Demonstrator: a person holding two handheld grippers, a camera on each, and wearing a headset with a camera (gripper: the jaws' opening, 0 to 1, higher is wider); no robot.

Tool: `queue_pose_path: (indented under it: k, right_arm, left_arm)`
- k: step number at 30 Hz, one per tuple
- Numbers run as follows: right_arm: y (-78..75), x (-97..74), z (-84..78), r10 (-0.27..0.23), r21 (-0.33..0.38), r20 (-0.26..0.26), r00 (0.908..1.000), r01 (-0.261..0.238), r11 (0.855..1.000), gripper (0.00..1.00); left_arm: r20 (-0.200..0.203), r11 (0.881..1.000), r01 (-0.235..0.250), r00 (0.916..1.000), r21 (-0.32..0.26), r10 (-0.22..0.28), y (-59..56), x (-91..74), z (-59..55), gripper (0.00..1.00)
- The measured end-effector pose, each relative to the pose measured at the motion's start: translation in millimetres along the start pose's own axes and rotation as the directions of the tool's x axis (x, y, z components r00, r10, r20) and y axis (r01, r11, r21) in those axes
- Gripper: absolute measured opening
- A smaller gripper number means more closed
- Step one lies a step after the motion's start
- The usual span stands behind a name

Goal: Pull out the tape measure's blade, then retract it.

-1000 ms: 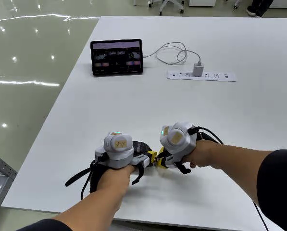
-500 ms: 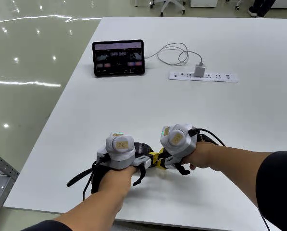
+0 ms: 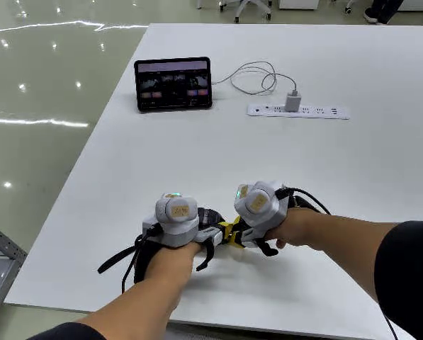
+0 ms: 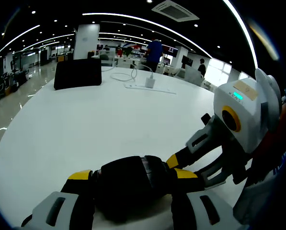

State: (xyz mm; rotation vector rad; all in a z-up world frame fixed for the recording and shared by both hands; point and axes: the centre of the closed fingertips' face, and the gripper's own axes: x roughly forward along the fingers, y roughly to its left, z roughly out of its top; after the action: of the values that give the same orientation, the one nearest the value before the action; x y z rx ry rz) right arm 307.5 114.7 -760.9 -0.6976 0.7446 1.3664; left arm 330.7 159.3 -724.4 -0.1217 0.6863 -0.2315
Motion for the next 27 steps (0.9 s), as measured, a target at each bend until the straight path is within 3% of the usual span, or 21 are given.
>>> queue_pose_path:
  k: [7,9,13,18,22,27]
  right_arm:
    - [8.7,-3.9,-3.6,-0.008,-0.056,-0.004,1.0,0.008,0.998,0.19]
    - [9.3,-5.1,-5.3,-0.011,-0.04,0.002,0.9999,0.011,0.999,0.21]
    - [11.9,-8.8,-9.6,-0.013,0.007,0.005,0.9999,0.013,1.0,0.23]
    - [15.9,-12.6,-14.7,-0.017,0.009,0.005,0.9998,0.017,1.0,0.25]
    - [14.5,-15.2,-14.1,-0.025,0.016,0.011,0.9996,0.024,1.0,0.27]
    - [13.3,-17.0,-10.8,-0.027,0.017,0.016,0.9995,0.026,1.0,0.3]
  left_arm:
    - [-0.009,0.999,0.0,1.0,0.038,0.001,-1.5,-2.0,-0.9,0.62]
    - [-0.019,0.998,0.007,0.9998,0.066,-0.006,-1.5,-2.2,-2.5,0.62]
    - [-0.041,0.998,0.035,0.9986,0.056,-0.032,1.8,-3.6,-6.8,0.63]
    - [-0.036,0.996,0.057,0.9979,0.062,-0.055,6.2,-7.2,-5.4,0.71]
    - [-0.027,0.997,0.058,0.998,0.057,-0.057,10.4,-7.6,-2.2,0.89]
    - [-0.009,0.997,0.052,0.9986,0.059,-0.051,11.2,-9.2,1.1,1.0]
